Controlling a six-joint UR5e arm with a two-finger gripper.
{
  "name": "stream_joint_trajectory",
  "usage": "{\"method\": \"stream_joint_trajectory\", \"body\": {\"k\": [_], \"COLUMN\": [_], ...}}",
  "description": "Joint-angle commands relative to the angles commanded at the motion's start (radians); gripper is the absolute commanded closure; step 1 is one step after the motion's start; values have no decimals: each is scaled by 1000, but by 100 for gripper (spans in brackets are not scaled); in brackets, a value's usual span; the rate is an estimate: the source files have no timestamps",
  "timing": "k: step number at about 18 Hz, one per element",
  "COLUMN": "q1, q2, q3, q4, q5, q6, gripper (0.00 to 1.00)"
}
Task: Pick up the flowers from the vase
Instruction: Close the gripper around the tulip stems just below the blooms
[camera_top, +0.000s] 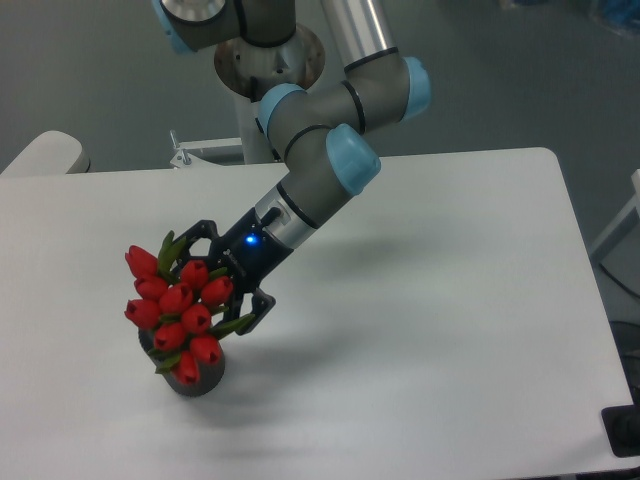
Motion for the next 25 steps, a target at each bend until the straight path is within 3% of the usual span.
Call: {"method": "stream_joint_trajectory", "body": {"k": [8, 18, 23, 25], "q1": [-8, -9, -9, -5], "q2": [-17, -22, -22, -20], "q3": [2, 12, 12, 17], "q4": [14, 14, 15, 20], "q5": [-25, -25, -25, -25], "q6": [3, 17, 31, 34], "gripper": [4, 53, 68, 69]}}
